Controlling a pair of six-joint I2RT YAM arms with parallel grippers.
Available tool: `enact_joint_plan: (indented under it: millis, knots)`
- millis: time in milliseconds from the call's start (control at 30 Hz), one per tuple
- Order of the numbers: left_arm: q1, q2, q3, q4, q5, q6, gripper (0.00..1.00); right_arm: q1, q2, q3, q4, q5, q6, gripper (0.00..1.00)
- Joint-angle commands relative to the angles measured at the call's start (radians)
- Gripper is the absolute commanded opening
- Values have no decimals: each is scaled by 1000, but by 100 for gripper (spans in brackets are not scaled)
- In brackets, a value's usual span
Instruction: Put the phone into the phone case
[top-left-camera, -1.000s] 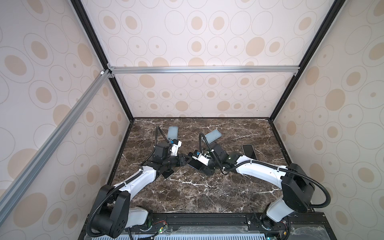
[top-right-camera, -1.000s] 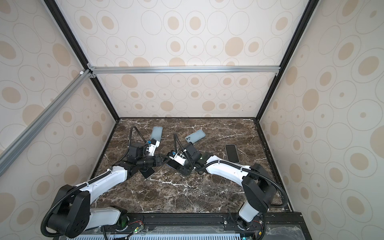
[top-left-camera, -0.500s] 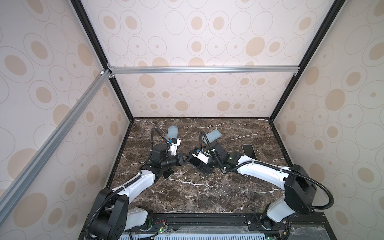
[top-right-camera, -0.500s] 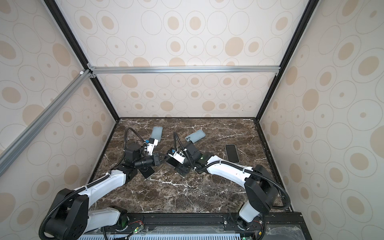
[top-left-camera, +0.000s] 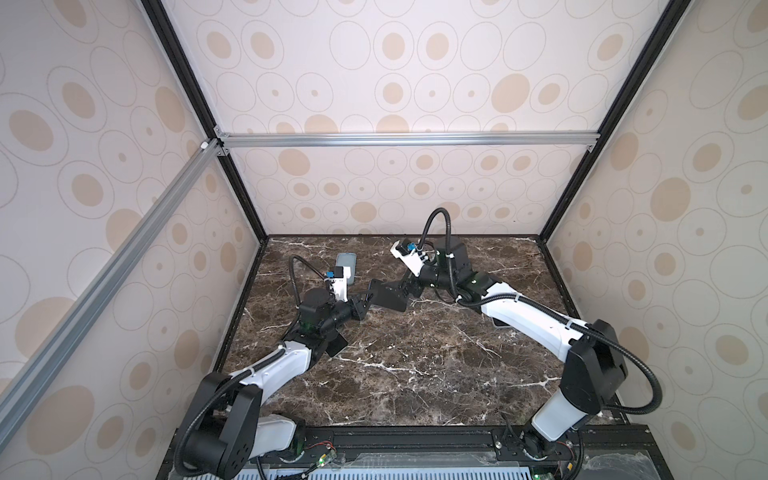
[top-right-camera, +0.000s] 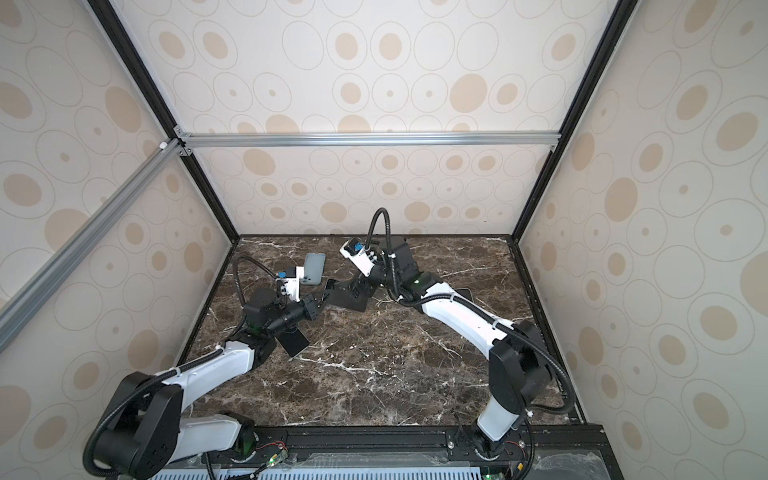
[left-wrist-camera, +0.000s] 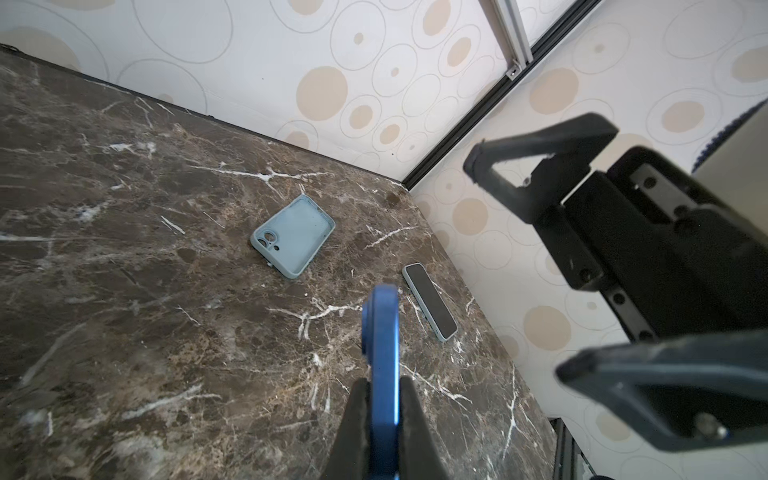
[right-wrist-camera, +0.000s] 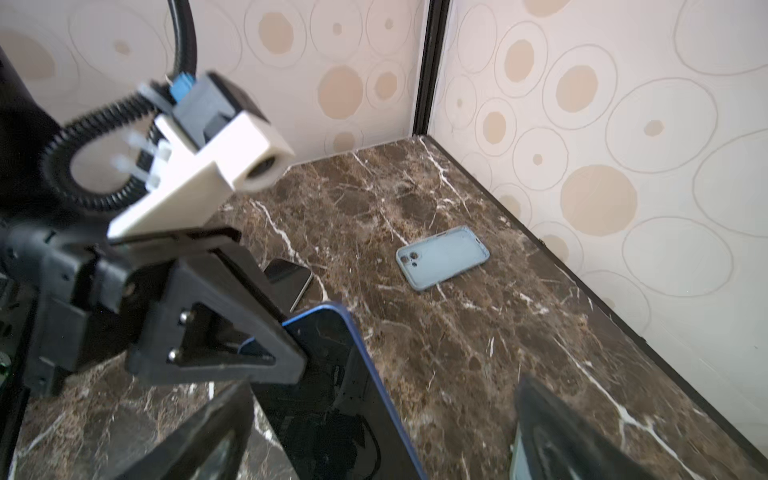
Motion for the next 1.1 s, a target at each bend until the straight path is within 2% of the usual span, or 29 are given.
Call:
enact_joint_plan:
  millis: [0,200,600,867,1067]
  knots:
    - [4,69,50,214,-29,13,0,-34,82,51,106,-182,86,100]
    - [5,180,43,386,-29,-15,0,-100,189,109,231,-297,180,100]
    - [6,197,34,342,-76,76,0,-110,278,196,191,-269,170,100]
    - [15,178,18,358,-86,66,0,-112,263,189,179,-237,175,100]
    - [18,158,-6,388,-142,56,0,-121,240,169,167,-211,189,100]
